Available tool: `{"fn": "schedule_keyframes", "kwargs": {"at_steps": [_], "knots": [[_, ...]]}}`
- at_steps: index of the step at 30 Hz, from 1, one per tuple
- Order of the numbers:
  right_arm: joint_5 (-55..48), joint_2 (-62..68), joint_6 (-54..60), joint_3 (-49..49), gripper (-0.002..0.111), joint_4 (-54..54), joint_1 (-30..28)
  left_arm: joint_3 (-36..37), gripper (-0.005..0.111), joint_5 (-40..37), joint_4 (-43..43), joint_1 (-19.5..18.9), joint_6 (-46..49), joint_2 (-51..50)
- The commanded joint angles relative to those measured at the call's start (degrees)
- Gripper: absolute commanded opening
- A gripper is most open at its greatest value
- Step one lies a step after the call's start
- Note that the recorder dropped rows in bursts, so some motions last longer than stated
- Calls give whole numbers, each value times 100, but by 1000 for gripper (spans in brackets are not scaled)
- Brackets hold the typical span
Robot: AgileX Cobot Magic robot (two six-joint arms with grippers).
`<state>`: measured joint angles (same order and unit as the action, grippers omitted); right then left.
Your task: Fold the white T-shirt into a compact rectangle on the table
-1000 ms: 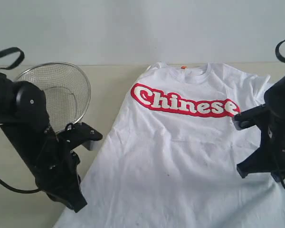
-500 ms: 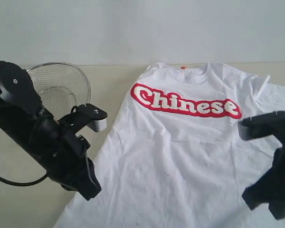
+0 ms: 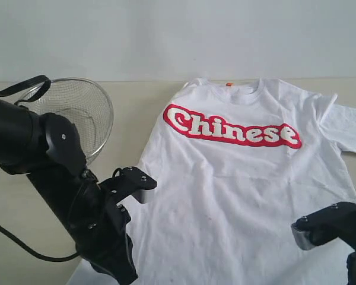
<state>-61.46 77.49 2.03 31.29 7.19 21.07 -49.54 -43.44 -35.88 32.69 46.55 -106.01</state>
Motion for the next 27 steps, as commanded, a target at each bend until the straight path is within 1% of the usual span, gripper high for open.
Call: {"fn": "schedule_keyframes", "kwargs": {"at_steps": [1, 6, 13, 19, 27], "knots": [[271, 483, 463, -63, 0, 408, 14, 9, 5, 36, -22, 49, 22, -4], [592, 1025, 471, -63, 0, 408, 14, 9, 5, 36, -22, 49, 22, -4], [735, 1262, 445, -51, 0, 347, 14, 9, 5, 80, -22, 49, 22, -4], [893, 1440, -76, -38, 0, -76, 14, 9, 5, 36, -22, 49, 22, -4], [944, 1637, -203, -38, 0, -219, 14, 9, 5, 25, -22, 49, 22, -4]]}}
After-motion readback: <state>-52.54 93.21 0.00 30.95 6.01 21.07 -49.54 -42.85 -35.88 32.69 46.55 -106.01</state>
